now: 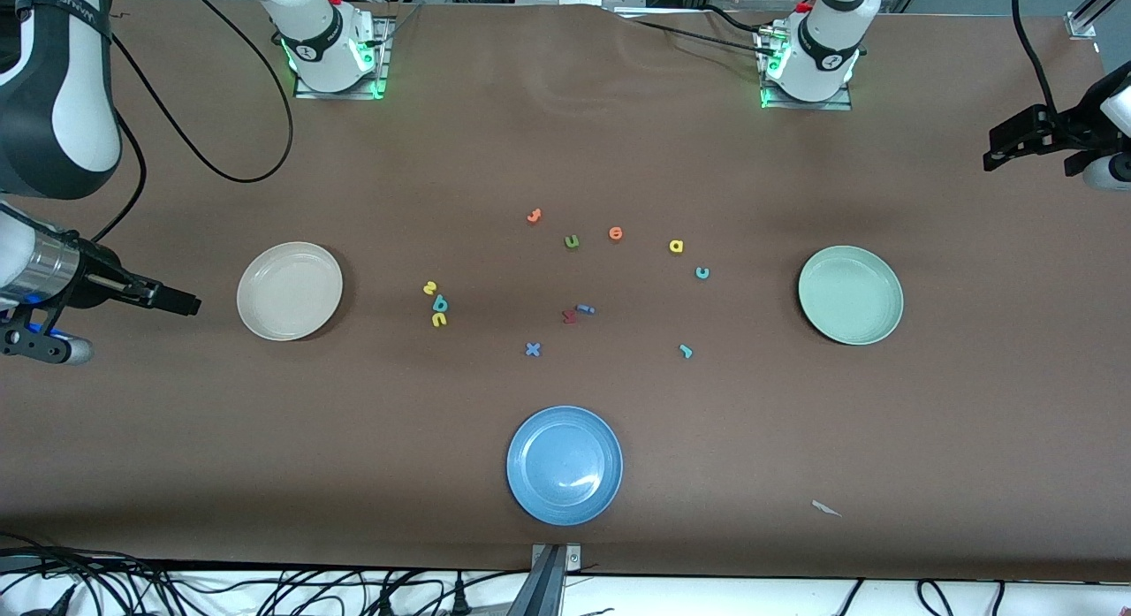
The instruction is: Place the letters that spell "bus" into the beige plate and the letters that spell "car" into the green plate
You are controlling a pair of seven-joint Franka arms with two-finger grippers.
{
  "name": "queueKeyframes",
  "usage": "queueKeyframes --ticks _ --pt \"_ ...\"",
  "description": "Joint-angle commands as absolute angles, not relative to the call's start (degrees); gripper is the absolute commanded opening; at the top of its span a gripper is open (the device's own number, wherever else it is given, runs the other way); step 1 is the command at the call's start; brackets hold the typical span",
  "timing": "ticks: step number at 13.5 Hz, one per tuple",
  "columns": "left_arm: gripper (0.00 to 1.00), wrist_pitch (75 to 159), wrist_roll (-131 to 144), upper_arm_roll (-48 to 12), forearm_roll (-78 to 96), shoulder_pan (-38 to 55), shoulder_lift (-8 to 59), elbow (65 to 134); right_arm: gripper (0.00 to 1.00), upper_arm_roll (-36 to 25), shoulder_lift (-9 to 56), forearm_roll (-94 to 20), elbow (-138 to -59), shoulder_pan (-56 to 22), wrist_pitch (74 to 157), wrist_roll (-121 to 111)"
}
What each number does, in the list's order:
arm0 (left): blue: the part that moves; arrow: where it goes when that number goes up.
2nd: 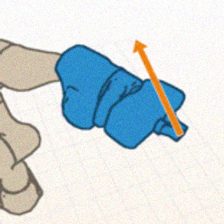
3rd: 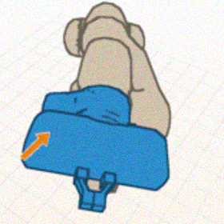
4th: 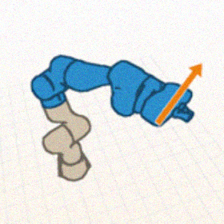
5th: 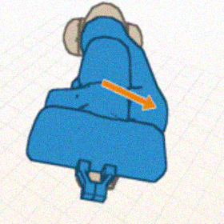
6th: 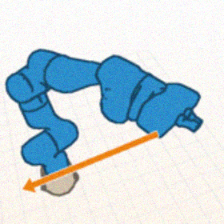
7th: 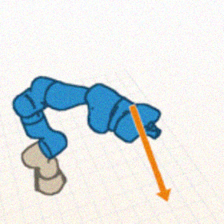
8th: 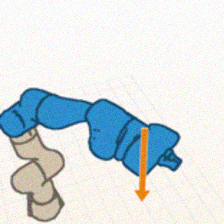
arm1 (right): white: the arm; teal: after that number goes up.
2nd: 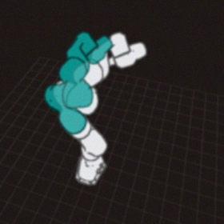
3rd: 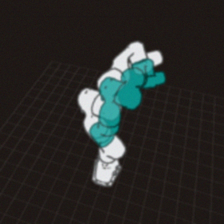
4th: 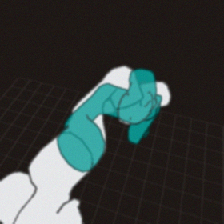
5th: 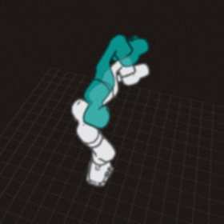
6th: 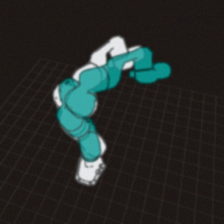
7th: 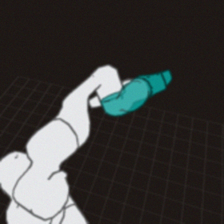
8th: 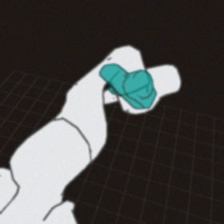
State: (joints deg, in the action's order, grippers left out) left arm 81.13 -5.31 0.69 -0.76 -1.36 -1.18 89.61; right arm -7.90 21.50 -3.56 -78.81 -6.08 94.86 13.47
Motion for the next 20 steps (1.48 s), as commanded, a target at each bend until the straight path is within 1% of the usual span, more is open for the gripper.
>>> queueKeyframes --ticks 1,9,12,15,17,20 --pt "1.0 80.24 -5.01 0.62 -0.09 -1.58 -0.35 87.71 1.0 -7.56 19.78 -2.72 -80.86 -5.89 95.45 13.45" --pt "1.0 80.24 -4.92 0.62 -0.09 -1.58 -0.35 87.72 1.0 -7.38 19.78 -3.25 -80.86 -6.06 95.62 13.88" --pt "1.0 80.24 -4.92 0.62 -0.09 -1.58 -0.35 87.71 1.0 -5.1 19.69 -3.43 -80.86 -7.47 95.89 15.02" --pt "1.0 80.24 -4.92 0.62 -0.09 -1.41 -0.35 87.71 1.0 -4.83 20.39 -3.26 -80.95 -10.97 96.32 19.06" --pt "1.0 80.24 -4.92 0.53 -0.17 -1.14 -0.35 87.71 1.0 -4.83 21.7 -2.46 -80.95 -14.66 98.25 19.86" --pt "1.0 80.24 -4.92 0.53 -0.17 -1.05 -0.35 87.71 1.0 -4.83 24.77 -2.9 -81.56 -18.18 101.59 25.02"
